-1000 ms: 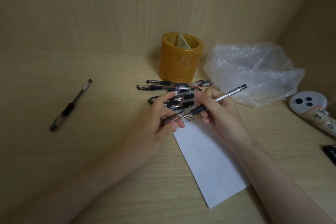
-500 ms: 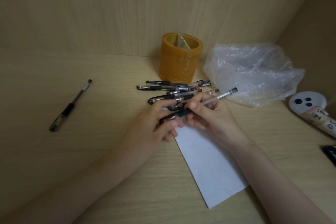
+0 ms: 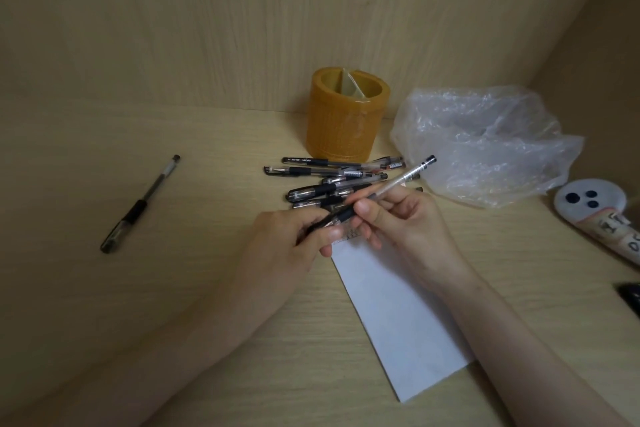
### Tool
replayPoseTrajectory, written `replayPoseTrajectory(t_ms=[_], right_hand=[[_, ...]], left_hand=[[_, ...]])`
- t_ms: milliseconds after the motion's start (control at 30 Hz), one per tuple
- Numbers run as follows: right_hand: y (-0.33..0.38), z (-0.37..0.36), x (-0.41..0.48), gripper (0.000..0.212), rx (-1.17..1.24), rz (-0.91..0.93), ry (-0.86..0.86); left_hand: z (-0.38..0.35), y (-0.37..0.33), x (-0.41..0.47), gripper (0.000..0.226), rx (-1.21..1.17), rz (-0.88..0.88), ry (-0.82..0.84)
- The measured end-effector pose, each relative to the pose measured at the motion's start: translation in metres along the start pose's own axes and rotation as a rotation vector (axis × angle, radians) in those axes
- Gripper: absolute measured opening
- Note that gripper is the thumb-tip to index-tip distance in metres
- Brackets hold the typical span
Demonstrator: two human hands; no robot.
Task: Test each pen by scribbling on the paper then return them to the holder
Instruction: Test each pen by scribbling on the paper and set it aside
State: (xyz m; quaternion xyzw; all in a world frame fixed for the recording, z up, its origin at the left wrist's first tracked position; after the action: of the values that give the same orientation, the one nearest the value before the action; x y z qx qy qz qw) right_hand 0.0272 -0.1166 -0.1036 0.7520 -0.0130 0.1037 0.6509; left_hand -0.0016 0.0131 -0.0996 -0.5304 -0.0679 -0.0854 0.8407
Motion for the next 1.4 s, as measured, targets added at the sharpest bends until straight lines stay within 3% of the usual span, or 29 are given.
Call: replayPoseTrajectory(t_ms=[100, 333, 633, 800, 933, 1067, 1133, 1300, 1400], right_hand=[[-0.003, 0.003, 0.003, 0.019, -0.010, -0.015, -0.056], [0.013, 0.021, 0.001, 0.052, -0.188, 0.015, -0.219], [0.018, 0.034, 0.001, 0.050, -0.200, 0.032, -0.301], [0.015, 0.036, 0.002, 0.049, -0.193, 0.021, -0.307], [0.015, 0.037, 0.003, 0.049, -0.201, 0.026, -0.312], [0.012, 0.037, 0.003, 0.049, -0.195, 0.014, -0.318], [0.011, 0.037, 0.004, 0.050, -0.197, 0.012, -0.318], [0.013, 0.035, 0.002, 0.050, -0.210, 0.020, -0.311], [0.013, 0.035, 0.002, 0.049, -0.210, 0.019, -0.312]], left_hand=[[0.006, -0.006, 0.010, 0.011, 0.090, -0.056, -0.054], [0.042, -0.017, 0.035, 0.022, 0.393, -0.285, -0.304], [0.033, 0.003, 0.056, 0.024, 0.500, -0.279, -0.303], [0.029, 0.016, 0.062, 0.040, 0.464, -0.196, -0.243], [0.039, 0.015, 0.055, 0.026, 0.446, -0.198, -0.266], [0.072, 0.015, 0.041, 0.022, 0.655, -0.273, -0.379], [0.093, 0.025, 0.037, 0.028, 0.793, -0.196, -0.426], [0.126, 0.069, 0.023, 0.046, 1.106, 0.236, -0.364], [0.128, 0.073, 0.026, 0.047, 1.124, 0.248, -0.325]])
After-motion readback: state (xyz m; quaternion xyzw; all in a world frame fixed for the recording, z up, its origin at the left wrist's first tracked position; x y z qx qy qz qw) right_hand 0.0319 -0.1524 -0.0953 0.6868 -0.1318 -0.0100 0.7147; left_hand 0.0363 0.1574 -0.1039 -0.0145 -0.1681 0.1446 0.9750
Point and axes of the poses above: each hand's wrist, its own x-axis towards the middle knuckle, its own z-axis out of the back of the hand, y = z × x, the point moved 10 cm from there along x, towards the middle knuckle, and after that the axes turned 7 degrees about -y, right-handed, at the moved point
